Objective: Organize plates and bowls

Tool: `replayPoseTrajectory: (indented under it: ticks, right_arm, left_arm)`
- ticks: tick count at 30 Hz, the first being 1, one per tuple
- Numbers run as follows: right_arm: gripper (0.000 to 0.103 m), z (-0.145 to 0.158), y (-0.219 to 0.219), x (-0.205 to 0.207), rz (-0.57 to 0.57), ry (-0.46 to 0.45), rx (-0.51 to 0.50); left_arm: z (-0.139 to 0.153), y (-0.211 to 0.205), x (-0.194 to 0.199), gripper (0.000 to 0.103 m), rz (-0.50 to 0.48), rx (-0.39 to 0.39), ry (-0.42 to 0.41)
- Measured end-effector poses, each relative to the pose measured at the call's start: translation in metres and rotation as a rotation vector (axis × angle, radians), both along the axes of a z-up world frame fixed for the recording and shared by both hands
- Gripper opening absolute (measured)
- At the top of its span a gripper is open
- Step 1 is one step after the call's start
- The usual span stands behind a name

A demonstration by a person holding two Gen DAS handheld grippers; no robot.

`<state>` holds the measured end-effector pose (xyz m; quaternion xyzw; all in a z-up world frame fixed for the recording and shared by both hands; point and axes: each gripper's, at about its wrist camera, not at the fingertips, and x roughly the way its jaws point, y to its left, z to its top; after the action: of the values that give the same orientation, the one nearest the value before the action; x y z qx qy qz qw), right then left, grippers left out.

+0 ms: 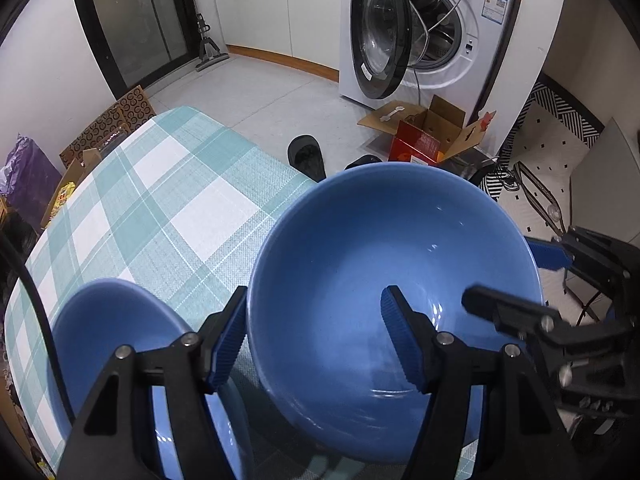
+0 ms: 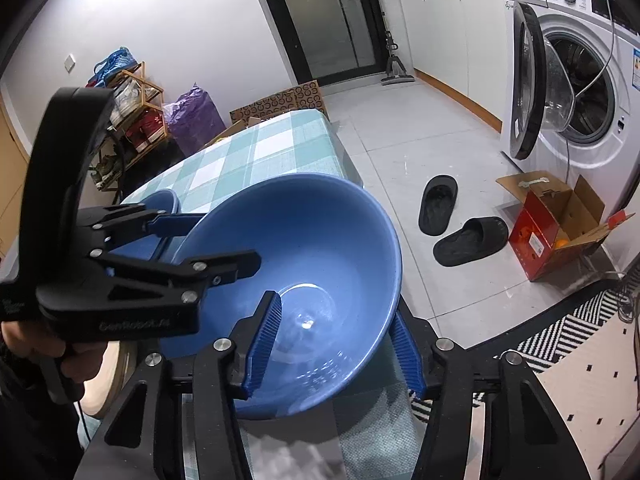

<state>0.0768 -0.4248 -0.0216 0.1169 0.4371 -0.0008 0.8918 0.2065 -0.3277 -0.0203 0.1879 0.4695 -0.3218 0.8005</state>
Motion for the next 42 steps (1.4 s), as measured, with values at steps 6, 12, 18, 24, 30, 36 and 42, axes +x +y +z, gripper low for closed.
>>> replayPoseTrajectory:
  ticks: [6, 12, 18, 24, 30, 36, 42]
  right_arm:
    - [0.046, 0.0, -0.012, 0.0, -0.04, -0.02, 0.027]
    - [0.032, -0.001, -0.024, 0.0, -0.084, -0.027, 0.035]
    - [0.024, -0.003, -0.03, 0.0, -0.101, -0.028, 0.035]
    - [0.021, -0.004, -0.034, 0.0, -0.107, -0.031, 0.046]
    - [0.021, -0.004, -0.034, -0.001, -0.108, -0.033, 0.048]
    - [0.021, -0.001, -0.032, -0.003, -0.117, -0.04, 0.037]
    - [0.021, 0.007, -0.031, -0.007, -0.127, -0.053, 0.025]
  left_arm:
    - [0.0, 0.004, -0.009, 0.066, 0.005, -0.032, 0.015]
    - [0.001, 0.007, -0.018, 0.066, -0.001, -0.041, 0.014]
    - [0.0, 0.012, -0.025, 0.066, -0.002, -0.054, 0.03]
    - [-0.001, 0.017, -0.035, 0.066, -0.015, -0.06, 0.046]
    - [-0.004, 0.019, -0.04, 0.058, -0.007, -0.059, 0.05]
    - [-0.001, 0.025, -0.041, 0.044, 0.014, -0.073, 0.059]
    - [0.006, 0.028, -0.047, 0.044, 0.014, -0.088, 0.044]
